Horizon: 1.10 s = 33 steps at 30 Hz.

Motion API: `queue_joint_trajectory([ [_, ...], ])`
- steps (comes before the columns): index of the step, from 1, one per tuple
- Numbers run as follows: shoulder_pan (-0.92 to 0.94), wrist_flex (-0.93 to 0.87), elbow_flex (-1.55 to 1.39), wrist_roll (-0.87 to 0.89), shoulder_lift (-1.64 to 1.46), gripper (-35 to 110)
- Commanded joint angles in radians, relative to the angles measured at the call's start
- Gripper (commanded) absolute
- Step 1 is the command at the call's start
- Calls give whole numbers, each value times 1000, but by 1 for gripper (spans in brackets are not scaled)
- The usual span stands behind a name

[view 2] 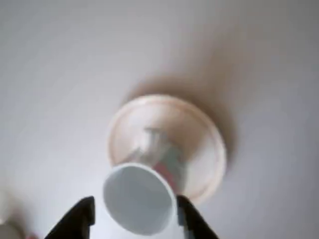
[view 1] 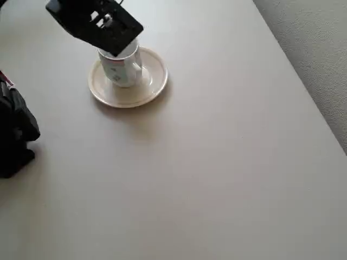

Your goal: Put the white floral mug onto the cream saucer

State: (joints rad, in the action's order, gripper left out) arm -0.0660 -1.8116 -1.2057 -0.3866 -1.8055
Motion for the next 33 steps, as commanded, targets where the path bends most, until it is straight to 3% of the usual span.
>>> queue_joint_trajectory([
  [1, 183, -29, 43, -104, -158, 20],
  [5, 374, 17, -121, -132, -275, 18],
  [8, 456, 150, -411, -120, -462, 4],
  [14, 466, 393, -1112, -35, -986, -2],
  [20, 428, 451, -1537, 14, -1350, -2],
  [25, 410, 456, -1746, 64, -1488, -2],
  [33, 416, 456, -1746, 95, -1486, -1],
])
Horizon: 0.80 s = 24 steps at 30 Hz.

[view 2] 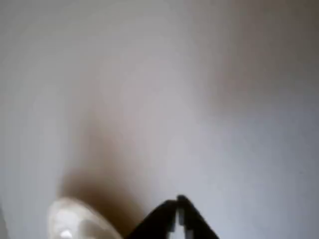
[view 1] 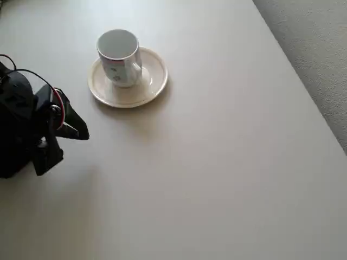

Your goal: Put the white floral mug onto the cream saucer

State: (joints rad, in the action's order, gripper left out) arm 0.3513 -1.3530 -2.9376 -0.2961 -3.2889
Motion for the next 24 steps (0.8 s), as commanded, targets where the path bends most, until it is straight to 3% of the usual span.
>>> queue_joint_trajectory([
  [1, -2, -3, -14, 5, -3, -1],
  [24, -3, -3, -14, 0, -3, -1],
])
